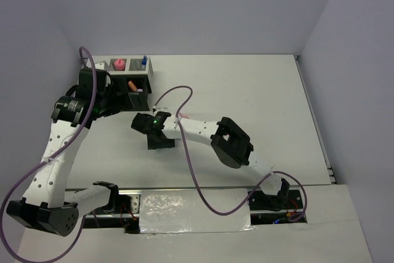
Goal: Sort the stationery into containers
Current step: Pick up the pen from the center of the board, then close the pen cap on the pen.
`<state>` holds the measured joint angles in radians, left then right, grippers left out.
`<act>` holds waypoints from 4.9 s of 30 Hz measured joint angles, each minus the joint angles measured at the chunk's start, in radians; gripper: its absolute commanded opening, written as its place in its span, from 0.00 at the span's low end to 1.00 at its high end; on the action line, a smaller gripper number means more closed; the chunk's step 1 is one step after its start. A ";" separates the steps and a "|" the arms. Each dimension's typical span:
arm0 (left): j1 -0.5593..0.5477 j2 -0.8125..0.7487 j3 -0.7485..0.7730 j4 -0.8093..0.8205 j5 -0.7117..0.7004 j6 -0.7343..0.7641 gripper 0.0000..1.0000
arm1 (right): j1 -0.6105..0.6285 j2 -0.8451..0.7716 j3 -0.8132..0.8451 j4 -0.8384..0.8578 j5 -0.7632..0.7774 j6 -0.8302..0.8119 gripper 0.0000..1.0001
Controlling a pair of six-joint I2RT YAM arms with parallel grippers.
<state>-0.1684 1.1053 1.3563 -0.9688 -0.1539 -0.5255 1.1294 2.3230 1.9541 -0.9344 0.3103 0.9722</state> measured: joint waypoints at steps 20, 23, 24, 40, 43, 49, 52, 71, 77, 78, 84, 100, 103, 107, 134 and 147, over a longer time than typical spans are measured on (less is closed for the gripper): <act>-0.056 -0.003 0.000 -0.004 -0.048 0.002 0.99 | -0.008 -0.004 -0.043 0.024 0.012 0.033 0.32; -0.056 -0.003 0.000 -0.003 -0.049 0.002 0.99 | -0.009 -0.024 -0.080 0.060 0.008 -0.016 0.16; -0.056 -0.003 0.000 -0.003 -0.049 0.001 0.99 | -0.009 -0.032 -0.098 0.080 0.005 -0.041 0.15; -0.076 0.038 -0.266 0.144 0.053 -0.017 0.95 | -0.034 -0.778 -0.614 0.311 -0.043 -0.315 0.14; -0.127 0.112 -0.296 0.208 0.055 -0.029 0.89 | -0.084 -0.923 -0.632 0.243 -0.017 -0.311 0.14; -0.184 0.276 -0.307 0.361 0.036 -0.019 0.82 | -0.126 -1.111 -0.783 0.136 -0.028 -0.323 0.15; -0.184 0.342 -0.307 0.424 0.017 0.009 0.82 | -0.126 -1.171 -0.827 0.113 -0.050 -0.342 0.16; -0.184 0.575 -0.281 0.570 0.003 0.161 0.71 | -0.126 -1.332 -0.867 0.109 -0.079 -0.407 0.17; -0.184 0.581 -0.322 0.587 0.003 0.161 0.70 | -0.126 -1.336 -0.867 0.110 -0.079 -0.421 0.17; -0.184 0.583 -0.330 0.588 0.003 0.161 0.70 | -0.126 -1.336 -0.867 0.111 -0.079 -0.423 0.17; -0.184 0.616 -0.343 0.609 0.003 0.163 0.68 | -0.126 -1.336 -0.867 0.112 -0.079 -0.428 0.17; -0.182 0.630 -0.328 0.625 0.003 0.182 0.21 | -0.126 -1.391 -0.868 0.119 -0.085 -0.419 0.16; -0.182 0.629 -0.328 0.624 0.010 0.181 0.03 | -0.126 -1.395 -0.875 0.130 -0.092 -0.420 0.16; -0.178 0.591 -0.320 0.592 0.098 0.165 0.00 | -0.126 -1.406 -0.890 0.146 -0.125 -0.420 0.16; -0.240 0.212 -0.100 2.094 0.905 -1.033 0.04 | -0.211 -1.334 -0.710 0.745 -0.674 -0.412 0.16; -0.267 0.119 -0.122 1.926 0.918 -0.914 0.05 | -0.231 -1.306 -0.624 0.759 -0.704 -0.448 0.16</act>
<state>-0.4355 1.2243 1.2343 0.9577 0.7643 -1.4399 0.8986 1.0172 1.3296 -0.1753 -0.3939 0.5240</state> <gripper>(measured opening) 0.386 0.340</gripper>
